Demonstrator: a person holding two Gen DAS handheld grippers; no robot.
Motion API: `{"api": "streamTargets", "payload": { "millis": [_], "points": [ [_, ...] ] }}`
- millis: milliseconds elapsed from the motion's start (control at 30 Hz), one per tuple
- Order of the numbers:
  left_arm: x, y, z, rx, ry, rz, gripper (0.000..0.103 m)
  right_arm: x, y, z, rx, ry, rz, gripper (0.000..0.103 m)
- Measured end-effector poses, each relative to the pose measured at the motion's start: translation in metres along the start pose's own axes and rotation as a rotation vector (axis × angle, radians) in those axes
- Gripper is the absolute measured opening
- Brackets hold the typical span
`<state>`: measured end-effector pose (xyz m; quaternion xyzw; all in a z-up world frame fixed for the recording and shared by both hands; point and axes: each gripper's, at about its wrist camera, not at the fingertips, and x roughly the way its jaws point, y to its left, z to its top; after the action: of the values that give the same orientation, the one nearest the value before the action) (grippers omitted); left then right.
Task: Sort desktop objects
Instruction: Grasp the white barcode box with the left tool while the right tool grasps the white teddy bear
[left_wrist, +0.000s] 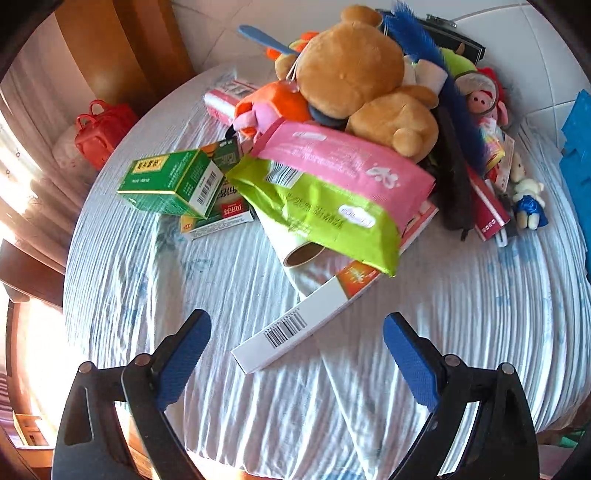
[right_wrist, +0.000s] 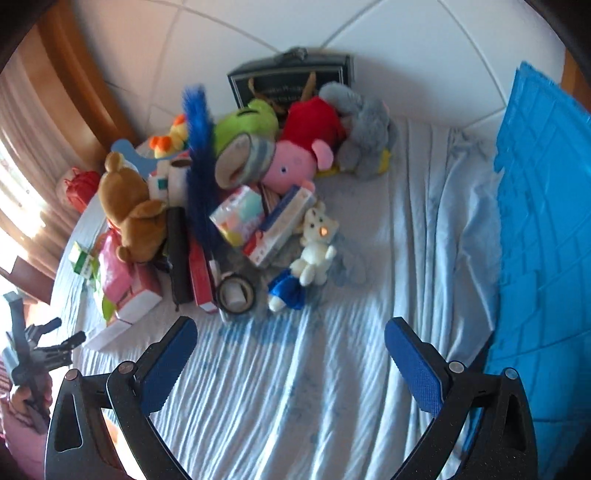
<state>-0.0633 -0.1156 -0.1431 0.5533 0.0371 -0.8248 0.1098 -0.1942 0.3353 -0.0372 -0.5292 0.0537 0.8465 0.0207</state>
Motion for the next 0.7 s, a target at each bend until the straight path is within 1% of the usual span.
{"api": "streamTargets", "payload": {
  "millis": [33,100,200,300,367,467,500,600,633,700],
  "points": [
    [0.009,0.003,0.001,0.007,0.009,-0.017,0.096,0.015,-0.001,0.000,0.016,0.034,-0.016,0.103],
    [0.021,0.003,0.000,0.014,0.032,-0.027,0.096,0.041,-0.005,-0.004,0.049,0.094,-0.044,0.103],
    [0.041,-0.001,-0.002,0.049,0.068,-0.042,0.096,0.066,-0.014,-0.011,0.094,0.162,-0.069,0.103],
    [0.062,-0.004,-0.002,0.064,0.096,-0.050,0.096,0.079,-0.022,-0.018,0.137,0.193,-0.058,0.103],
    [0.077,-0.006,-0.003,0.060,0.130,-0.074,0.096,0.086,-0.028,-0.021,0.174,0.207,-0.047,0.103],
    [0.091,-0.008,-0.005,0.051,0.167,-0.087,0.096,0.096,-0.036,-0.023,0.210,0.228,-0.052,0.103],
    [0.090,-0.008,-0.006,0.043,0.148,-0.094,0.096,0.098,-0.038,-0.024,0.220,0.238,-0.049,0.103],
    [0.087,-0.009,-0.007,0.053,0.131,-0.096,0.098,0.104,-0.041,-0.023,0.232,0.256,-0.037,0.103],
    [0.087,-0.009,-0.008,0.052,0.124,-0.094,0.103,0.105,-0.041,-0.021,0.227,0.255,-0.043,0.103],
    [0.084,-0.010,-0.011,0.045,0.105,-0.089,0.103,0.107,-0.039,-0.017,0.219,0.252,-0.056,0.103]
  ]
}}
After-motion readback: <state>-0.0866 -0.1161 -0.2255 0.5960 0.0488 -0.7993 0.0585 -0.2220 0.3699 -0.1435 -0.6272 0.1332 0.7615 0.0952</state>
